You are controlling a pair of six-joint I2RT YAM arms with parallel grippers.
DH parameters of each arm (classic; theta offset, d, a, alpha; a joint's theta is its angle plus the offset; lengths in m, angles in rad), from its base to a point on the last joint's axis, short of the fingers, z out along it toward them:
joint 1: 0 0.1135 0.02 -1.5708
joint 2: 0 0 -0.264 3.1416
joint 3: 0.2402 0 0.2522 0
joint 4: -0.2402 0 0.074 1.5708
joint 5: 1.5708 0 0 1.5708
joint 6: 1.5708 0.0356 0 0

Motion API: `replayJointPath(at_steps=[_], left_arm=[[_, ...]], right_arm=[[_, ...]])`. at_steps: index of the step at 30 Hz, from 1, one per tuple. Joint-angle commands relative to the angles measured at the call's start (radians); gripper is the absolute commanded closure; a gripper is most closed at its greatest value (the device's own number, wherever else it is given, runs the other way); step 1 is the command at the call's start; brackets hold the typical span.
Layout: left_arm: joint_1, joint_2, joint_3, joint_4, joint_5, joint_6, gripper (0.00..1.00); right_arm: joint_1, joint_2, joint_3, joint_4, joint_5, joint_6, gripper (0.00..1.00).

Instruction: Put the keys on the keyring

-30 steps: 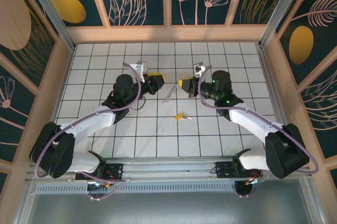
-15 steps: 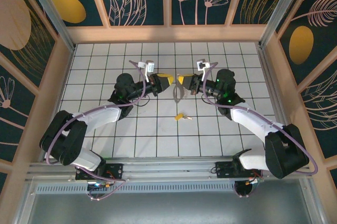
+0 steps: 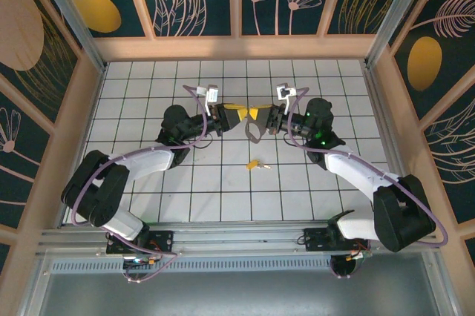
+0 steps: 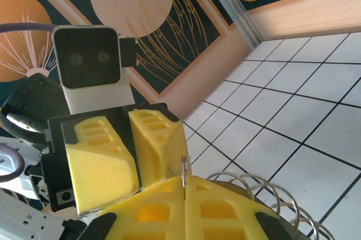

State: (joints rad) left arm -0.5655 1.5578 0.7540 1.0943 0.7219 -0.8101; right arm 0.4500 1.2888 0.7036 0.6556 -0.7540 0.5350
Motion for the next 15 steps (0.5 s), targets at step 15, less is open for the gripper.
replayJointPath(at_steps=[15], left_arm=[[0.004, -0.009, -0.008, 0.086, -0.038, -0.006, 0.41]], right_arm=[[0.023, -0.064, -0.024, 0.026, 0.008, -0.010, 1.00]])
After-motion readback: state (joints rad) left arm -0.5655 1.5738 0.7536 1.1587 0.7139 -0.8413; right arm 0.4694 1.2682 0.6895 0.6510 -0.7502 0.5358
